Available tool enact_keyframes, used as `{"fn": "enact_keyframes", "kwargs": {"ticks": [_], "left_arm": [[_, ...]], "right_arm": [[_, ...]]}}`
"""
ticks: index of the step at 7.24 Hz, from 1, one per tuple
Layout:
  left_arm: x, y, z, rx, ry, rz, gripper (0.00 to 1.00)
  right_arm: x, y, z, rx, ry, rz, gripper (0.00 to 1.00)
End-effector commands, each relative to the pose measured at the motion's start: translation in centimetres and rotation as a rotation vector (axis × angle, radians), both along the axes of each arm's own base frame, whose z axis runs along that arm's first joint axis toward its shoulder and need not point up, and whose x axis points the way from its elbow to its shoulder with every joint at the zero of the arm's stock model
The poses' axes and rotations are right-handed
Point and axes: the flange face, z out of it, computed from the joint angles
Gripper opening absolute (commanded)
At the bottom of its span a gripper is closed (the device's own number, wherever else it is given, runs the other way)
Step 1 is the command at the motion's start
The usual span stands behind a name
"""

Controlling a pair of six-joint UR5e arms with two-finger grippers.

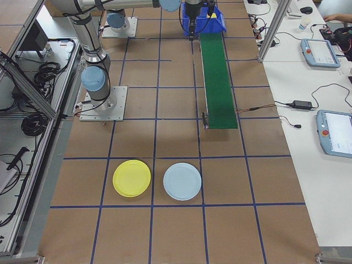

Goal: Move block left to right into plate

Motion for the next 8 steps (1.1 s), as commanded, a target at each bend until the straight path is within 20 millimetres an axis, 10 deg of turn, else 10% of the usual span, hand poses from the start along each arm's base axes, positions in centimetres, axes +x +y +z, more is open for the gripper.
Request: {"fn": "enact_keyframes", "kwargs": {"ticks": [1,8], "left_arm": [[0.3,0.4,-4.3,0.082,0.008,0.066,1.0],[0.6,1.3,-11.2,0.209,-0.027,0.146,1.0]], "right_arm": [[0.0,0.1,0.0,0.001,0.001,0.0,1.0],[-0.1,0.0,-0.2,0.004,0.001,-0.002,1.0]]}}
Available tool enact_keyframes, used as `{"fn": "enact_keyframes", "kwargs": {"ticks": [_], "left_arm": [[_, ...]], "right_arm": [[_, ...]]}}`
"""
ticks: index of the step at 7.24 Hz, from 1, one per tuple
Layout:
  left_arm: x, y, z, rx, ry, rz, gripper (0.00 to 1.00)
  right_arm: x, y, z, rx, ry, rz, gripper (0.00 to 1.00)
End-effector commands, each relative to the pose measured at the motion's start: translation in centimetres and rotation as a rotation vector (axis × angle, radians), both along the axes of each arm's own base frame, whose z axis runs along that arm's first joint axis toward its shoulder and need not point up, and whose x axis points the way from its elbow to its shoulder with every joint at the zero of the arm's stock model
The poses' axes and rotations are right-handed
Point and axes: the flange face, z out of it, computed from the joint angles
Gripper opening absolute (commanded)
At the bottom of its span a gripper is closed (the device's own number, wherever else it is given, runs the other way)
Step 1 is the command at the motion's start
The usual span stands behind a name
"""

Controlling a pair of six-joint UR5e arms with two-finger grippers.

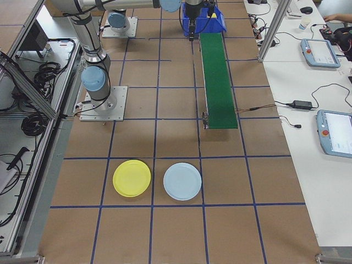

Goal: Move block left to right into plate

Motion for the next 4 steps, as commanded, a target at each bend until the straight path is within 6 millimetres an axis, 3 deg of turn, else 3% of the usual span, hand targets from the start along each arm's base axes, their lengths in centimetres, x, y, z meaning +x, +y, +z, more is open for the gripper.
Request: {"fn": "enact_keyframes", "kwargs": {"ticks": [1,3,4], "left_arm": [[-0.1,0.1,-1.4,0.024,0.006,0.013,1.0],[0.0,-0.4,-3.1,0.022,0.011,0.013,1.0],[0.0,-0.3,-3.5,0.019,0.012,0.013,0.95]], "right_arm": [[0.0,0.0,0.0,0.002,0.0,-0.001,1.0],[0.0,0.0,-0.1,0.003,0.0,-0.001,1.0],[0.0,0.0,-0.1,0.002,0.0,-0.001,1.0]]}}
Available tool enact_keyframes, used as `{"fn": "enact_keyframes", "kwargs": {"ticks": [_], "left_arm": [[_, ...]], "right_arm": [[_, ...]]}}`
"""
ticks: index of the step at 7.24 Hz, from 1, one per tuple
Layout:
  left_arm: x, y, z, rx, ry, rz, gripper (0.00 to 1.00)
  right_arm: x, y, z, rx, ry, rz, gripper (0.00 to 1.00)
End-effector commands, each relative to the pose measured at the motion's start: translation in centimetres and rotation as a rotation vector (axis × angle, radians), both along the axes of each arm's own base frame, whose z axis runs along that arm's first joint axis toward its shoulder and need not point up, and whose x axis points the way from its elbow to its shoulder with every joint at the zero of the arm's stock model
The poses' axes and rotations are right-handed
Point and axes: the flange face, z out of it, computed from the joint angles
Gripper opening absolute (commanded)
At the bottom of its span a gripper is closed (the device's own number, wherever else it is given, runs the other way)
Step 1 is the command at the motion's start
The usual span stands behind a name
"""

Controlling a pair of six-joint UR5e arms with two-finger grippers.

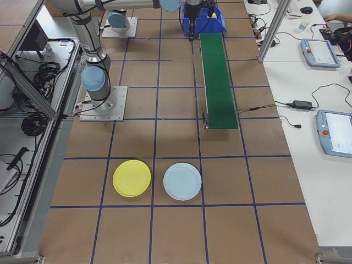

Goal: Move block left to right into plate

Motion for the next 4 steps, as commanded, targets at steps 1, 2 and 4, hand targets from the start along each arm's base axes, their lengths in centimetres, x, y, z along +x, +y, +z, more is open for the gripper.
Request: {"fn": "enact_keyframes", "kwargs": {"ticks": [1,2,4], "left_arm": [[0.0,0.2,-1.4,0.011,-0.001,-0.002,0.73],[0.0,0.2,-1.5,0.014,-0.005,-0.002,0.5],[0.1,0.0,0.8,-0.028,-0.015,0.002,0.29]], "right_arm": [[0.0,0.0,0.0,0.001,0.0,0.0,1.0],[-0.2,0.0,0.0,0.001,0.0,-0.003,1.0],[-0.2,-0.1,0.0,0.001,0.002,-0.005,1.0]]}}
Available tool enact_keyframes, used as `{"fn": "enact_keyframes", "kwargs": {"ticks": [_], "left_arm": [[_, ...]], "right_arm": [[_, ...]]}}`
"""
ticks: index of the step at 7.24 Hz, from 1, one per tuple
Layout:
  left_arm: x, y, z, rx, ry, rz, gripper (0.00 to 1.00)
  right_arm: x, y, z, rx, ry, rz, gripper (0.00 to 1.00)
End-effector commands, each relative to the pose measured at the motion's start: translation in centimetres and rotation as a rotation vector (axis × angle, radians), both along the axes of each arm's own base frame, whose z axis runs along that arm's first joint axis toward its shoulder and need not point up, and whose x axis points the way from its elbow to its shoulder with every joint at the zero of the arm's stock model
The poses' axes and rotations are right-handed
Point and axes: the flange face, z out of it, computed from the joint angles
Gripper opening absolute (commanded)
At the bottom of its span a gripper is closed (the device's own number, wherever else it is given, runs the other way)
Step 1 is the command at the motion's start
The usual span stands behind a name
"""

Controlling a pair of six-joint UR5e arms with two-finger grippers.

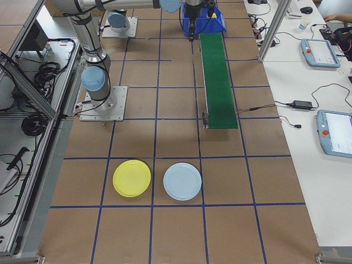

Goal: Move block left to right into plate

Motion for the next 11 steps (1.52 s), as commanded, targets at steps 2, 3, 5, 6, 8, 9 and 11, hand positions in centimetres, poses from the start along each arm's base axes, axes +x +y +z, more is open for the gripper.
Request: {"fn": "enact_keyframes", "kwargs": {"ticks": [2,3,5,6,8,9,11], "left_arm": [[-0.2,0.3,9.8,-0.171,-0.032,0.012,0.29],[-1.1,1.1,15.6,-0.28,-0.042,-0.002,0.29],[-4.6,2.5,22.5,-0.418,0.0,-0.061,0.29],[-5.8,2.0,22.5,-0.45,0.049,-0.079,0.29],[-8.4,-0.7,17.8,-0.451,0.133,-0.117,0.29],[-11.6,-2.0,15.0,-0.46,0.137,-0.158,0.29],[-15.6,-3.0,9.9,-0.422,0.158,-0.111,0.29]], "right_arm": [[-0.1,0.0,0.0,0.0,0.0,-0.002,1.0],[-0.2,0.0,0.0,0.001,0.001,-0.002,1.0],[-0.2,0.0,0.0,0.002,0.0,-0.003,1.0],[-0.1,0.0,0.0,0.001,0.0,0.0,1.0],[-0.1,0.0,0.0,0.001,0.0,-0.002,1.0],[-0.2,0.0,0.0,0.001,0.0,-0.002,1.0],[0.0,0.0,0.0,0.0,0.0,0.0,1.0]]}}
